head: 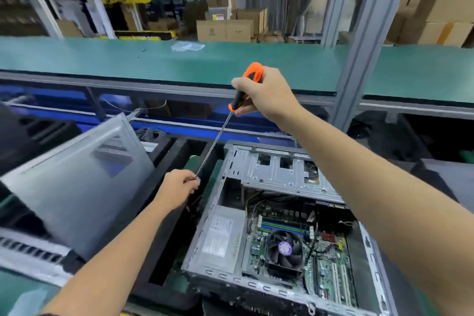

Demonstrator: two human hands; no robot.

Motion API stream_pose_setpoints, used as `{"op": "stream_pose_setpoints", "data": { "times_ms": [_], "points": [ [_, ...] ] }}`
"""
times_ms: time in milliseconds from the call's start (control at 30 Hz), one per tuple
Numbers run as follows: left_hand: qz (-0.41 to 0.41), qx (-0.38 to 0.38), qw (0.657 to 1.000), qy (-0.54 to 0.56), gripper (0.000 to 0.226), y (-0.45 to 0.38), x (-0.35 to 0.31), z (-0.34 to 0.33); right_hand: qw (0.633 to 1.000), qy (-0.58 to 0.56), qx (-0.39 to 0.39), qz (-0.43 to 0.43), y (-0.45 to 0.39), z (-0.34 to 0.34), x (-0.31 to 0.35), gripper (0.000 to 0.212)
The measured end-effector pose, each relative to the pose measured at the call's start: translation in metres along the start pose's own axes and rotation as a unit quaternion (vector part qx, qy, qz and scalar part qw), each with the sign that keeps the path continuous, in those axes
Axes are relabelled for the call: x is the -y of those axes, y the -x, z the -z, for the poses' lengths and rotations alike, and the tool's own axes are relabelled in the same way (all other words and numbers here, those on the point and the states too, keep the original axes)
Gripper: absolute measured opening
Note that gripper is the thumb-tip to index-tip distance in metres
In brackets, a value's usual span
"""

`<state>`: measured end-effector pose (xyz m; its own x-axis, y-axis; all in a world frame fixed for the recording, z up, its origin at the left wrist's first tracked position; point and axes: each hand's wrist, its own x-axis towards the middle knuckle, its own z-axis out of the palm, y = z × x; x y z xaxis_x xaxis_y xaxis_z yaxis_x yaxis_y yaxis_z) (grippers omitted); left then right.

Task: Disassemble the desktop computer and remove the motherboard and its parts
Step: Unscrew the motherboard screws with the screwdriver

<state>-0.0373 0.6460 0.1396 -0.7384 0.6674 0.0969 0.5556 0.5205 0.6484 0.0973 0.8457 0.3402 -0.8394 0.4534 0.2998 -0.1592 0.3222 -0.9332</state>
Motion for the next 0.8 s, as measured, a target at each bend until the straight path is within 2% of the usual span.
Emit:
{"op": "stream_pose_setpoints", "data": {
  "times_ms": [167,267,467,667,800],
  "points": [
    [0.077,0.058,0.995,-0.033,0.017,0.01,0.042,-0.003,0.998,0.038,0.047,0.009,-0.012,-0.053,-0.017,0.022],
    [0.082,0.108,0.988,-0.069,0.01,0.014,0.06,-0.007,0.995,0.065,0.072,0.002,-0.015,-0.075,-0.028,0.017],
    [0.085,0.176,0.979,-0.059,0.005,0.017,0.072,-0.012,0.988,0.109,0.11,-0.011,-0.021,-0.099,-0.041,0.019],
    [0.081,0.243,0.966,-0.048,0.017,0.015,0.077,-0.015,0.982,0.135,0.13,-0.02,-0.024,-0.105,-0.044,0.025],
    [0.075,0.248,0.965,-0.046,0.016,0.014,0.078,-0.016,0.978,0.15,0.142,-0.017,-0.025,-0.11,-0.047,0.026]
  ]
}}
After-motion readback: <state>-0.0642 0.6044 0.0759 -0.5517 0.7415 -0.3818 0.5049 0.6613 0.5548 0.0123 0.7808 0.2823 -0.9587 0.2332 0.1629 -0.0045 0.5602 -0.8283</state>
